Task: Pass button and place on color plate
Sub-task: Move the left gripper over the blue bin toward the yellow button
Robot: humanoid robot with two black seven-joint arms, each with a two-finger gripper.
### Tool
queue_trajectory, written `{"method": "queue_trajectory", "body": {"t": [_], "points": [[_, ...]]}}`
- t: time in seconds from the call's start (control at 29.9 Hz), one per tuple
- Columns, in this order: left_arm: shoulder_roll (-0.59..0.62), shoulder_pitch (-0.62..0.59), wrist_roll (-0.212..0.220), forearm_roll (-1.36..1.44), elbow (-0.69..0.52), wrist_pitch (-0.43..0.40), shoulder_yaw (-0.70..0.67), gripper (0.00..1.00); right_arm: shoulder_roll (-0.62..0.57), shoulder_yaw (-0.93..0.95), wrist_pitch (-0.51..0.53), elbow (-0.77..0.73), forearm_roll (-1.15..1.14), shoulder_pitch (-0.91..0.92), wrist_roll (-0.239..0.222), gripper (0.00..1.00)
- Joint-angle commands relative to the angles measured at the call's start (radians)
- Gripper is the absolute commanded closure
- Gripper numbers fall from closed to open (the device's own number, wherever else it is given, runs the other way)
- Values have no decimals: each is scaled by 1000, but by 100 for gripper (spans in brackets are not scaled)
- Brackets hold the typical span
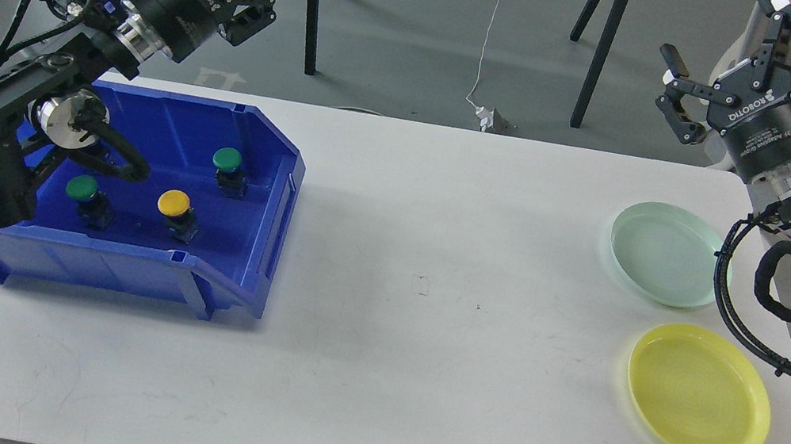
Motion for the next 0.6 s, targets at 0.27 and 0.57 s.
{"method": "queue_trajectory", "body": {"t": [0.27, 0.57], "points": [[-42, 9, 0, -121, 0, 0, -113, 0, 4, 3, 0, -22, 0, -11, 0, 1], [-71, 86, 0, -129, -398, 0, -185, 0, 26, 7, 0, -25, 0, -13, 0, 1]]}}
